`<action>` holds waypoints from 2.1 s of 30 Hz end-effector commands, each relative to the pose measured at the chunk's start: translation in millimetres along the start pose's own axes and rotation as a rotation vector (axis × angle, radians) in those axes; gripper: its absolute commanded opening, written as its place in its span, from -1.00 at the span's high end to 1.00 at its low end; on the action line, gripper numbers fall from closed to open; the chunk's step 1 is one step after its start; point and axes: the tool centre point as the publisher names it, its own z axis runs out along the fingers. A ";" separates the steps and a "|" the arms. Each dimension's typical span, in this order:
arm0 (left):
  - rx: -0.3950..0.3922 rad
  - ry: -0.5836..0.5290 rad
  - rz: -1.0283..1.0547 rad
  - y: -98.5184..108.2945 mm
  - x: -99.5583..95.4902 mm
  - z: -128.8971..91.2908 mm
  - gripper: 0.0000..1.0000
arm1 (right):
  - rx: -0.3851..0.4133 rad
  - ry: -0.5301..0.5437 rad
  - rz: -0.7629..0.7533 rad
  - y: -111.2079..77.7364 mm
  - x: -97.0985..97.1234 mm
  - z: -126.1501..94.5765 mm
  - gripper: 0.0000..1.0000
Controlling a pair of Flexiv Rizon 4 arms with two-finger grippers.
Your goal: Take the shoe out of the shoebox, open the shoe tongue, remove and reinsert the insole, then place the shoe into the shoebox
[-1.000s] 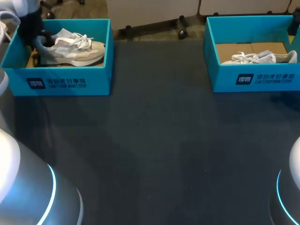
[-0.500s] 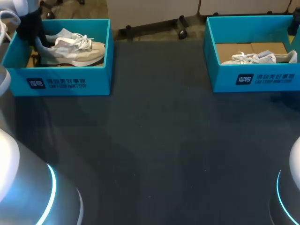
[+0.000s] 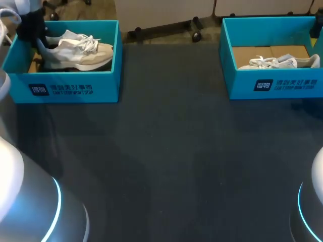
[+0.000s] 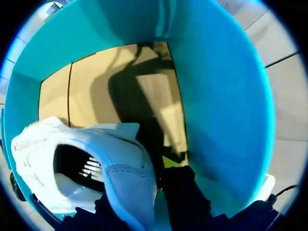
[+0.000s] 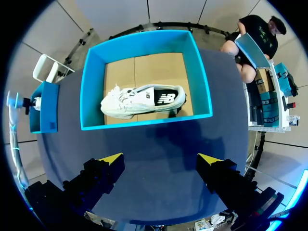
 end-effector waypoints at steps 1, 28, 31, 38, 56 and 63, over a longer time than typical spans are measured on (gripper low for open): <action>-0.002 0.008 -0.006 -7.0 8.3 -29.9 1.00 | 0.000 -0.001 0.001 -0.1 0.1 0.1 -1.00; -0.132 0.080 -0.047 -72.2 12.8 -183.4 1.00 | 0.000 -0.001 0.001 -0.1 0.1 0.1 -1.00; -0.143 0.083 -0.042 -87.0 11.2 -198.5 1.00 | 0.000 -0.001 0.001 -0.1 0.1 0.1 -1.00; -0.166 0.049 0.014 -127.0 7.7 -224.0 1.00 | 0.000 -0.001 0.001 -0.1 0.1 0.1 -1.00; -0.218 0.138 -0.051 -278.8 -71.5 -238.6 1.00 | 0.000 -0.001 0.001 -0.1 0.1 0.1 -1.00; -0.225 0.139 -0.039 -322.9 -100.1 -234.1 1.00 | 0.000 -0.001 0.001 -0.1 0.1 0.1 -1.00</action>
